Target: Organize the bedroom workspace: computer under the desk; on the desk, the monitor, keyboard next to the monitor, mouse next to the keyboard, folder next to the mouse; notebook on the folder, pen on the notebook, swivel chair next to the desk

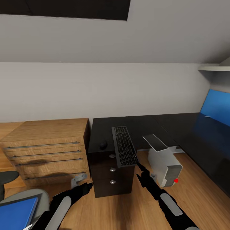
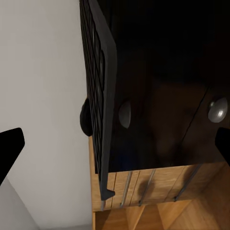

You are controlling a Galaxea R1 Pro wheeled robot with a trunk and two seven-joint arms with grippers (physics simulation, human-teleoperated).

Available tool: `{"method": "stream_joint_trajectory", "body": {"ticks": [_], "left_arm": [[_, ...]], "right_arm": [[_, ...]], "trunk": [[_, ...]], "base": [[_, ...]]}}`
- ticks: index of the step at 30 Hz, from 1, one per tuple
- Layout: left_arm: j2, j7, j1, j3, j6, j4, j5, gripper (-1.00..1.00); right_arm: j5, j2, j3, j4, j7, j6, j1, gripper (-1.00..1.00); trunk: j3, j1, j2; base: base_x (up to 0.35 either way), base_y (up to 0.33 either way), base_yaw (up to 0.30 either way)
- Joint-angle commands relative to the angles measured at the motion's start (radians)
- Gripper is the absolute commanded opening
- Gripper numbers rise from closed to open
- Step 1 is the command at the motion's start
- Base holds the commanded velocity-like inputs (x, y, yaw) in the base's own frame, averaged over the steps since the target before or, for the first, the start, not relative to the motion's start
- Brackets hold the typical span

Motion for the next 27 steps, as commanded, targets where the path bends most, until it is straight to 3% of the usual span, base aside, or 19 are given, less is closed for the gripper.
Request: {"method": "stream_joint_trajectory", "body": {"ticks": [1,4,7,10,12,13,14,18,27], "left_arm": [[0.002,0.01,0.001,-0.002,0.016,-0.019,0.012,1.0],[0.006,0.012,0.038,-0.001,0.032,-0.1,0.014,1.0],[0.011,0.014,0.136,0.003,0.028,-0.239,0.011,1.0],[0.011,0.015,0.169,0.012,0.017,-0.275,0.013,1.0],[0.011,0.014,0.17,0.03,0.017,-0.277,0.014,1.0],[0.01,0.013,0.171,0.063,0.016,-0.278,0.015,1.0],[0.009,0.013,0.171,0.073,0.016,-0.278,0.016,1.0],[0.009,0.013,0.171,0.075,0.016,-0.278,0.016,1.0],[0.009,0.014,0.171,0.075,0.016,-0.278,0.016,1.0]], "right_arm": [[-0.01,-0.001,0.004,0.0,0.002,0.002,-0.001,1.0],[-0.01,-0.001,0.004,0.001,0.002,0.002,-0.001,1.0],[-0.009,-0.001,0.004,0.001,0.002,0.001,-0.001,1.0],[-0.009,-0.002,0.004,0.001,0.002,0.0,-0.001,1.0],[-0.008,-0.002,0.004,0.001,0.002,0.0,-0.001,1.0],[-0.007,-0.003,0.006,0.0,0.003,0.0,-0.001,1.0],[0.024,-0.004,0.009,-0.001,0.004,0.001,-0.001,1.0],[0.064,-0.004,0.01,-0.003,0.01,0.004,-0.001,1.0],[0.07,-0.004,0.01,-0.005,0.012,0.005,-0.001,1.0]], "trunk": [[-0.001,0.0,-0.001],[-0.001,0.0,-0.001],[-0.001,0.0,-0.001],[-0.001,0.0,-0.001],[-0.001,0.0,-0.001],[-0.004,0.004,-0.008],[-0.007,0.008,-0.015],[-0.02,0.023,-0.043],[-0.042,0.05,-0.092]], "base": [[0.0,0.0,0.0],[0.0,0.0,0.0],[0.0,0.0,0.0],[0.0,0.0,0.0],[0.0,0.0,0.0],[0.0,0.0,0.0],[0.0,0.0,0.0],[0.0,0.0,0.0],[0.0,0.0,0.0]]}}
